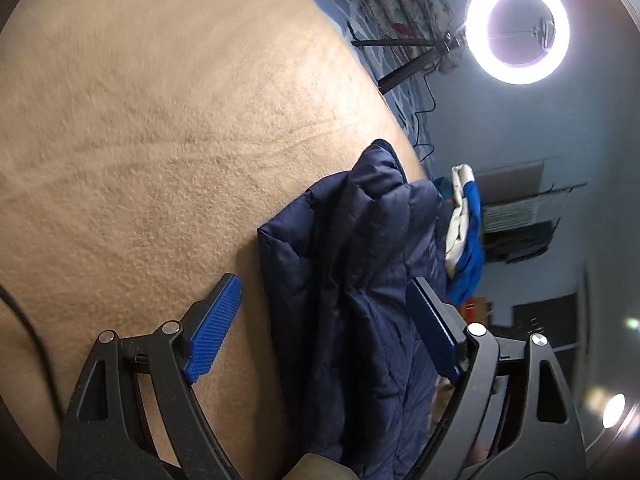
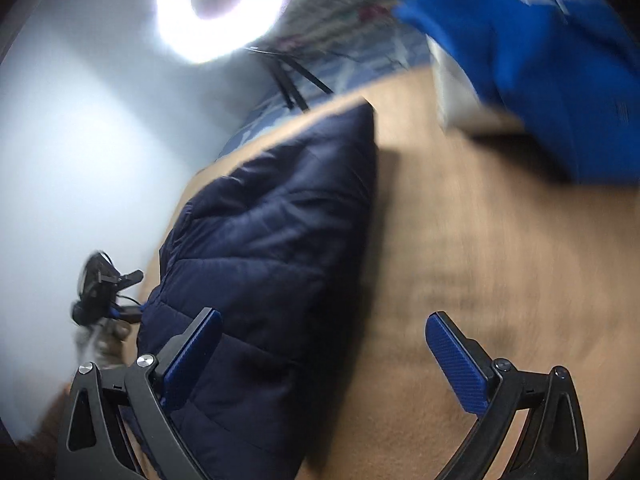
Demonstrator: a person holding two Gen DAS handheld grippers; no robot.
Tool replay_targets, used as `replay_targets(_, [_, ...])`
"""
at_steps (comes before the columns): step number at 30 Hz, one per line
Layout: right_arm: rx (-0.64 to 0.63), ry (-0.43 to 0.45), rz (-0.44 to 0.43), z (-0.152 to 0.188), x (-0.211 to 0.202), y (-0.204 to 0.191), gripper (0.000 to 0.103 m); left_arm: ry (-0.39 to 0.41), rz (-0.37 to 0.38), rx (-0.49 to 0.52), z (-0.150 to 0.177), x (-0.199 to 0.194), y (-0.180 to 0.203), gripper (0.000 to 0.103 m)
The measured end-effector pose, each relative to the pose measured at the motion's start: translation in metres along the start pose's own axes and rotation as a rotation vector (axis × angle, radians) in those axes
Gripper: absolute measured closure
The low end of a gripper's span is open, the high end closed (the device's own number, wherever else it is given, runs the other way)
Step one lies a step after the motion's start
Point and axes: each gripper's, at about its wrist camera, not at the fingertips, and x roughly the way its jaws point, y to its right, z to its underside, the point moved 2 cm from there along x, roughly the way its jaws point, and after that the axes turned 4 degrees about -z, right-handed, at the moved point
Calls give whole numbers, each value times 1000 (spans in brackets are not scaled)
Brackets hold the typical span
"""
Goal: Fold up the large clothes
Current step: 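Close both grippers on the folded jacket bundle's sides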
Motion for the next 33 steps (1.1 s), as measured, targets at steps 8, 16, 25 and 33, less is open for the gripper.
replay_targets(8, [27,-18,-67,10,20,12,0,-26,7,60,-5,14,10,17])
replay_targets(16, [28,-30,-134,10,24,8,0,-67,-28,145,-4,40,32,17])
replay_targets(25, [16,-62,-204,8,35,0,10,-77,-43,193,2,52,40,26])
replay_targets(33, [32,-86,-237,8,38,-6,23,-75,-52,203,5,46,35,45])
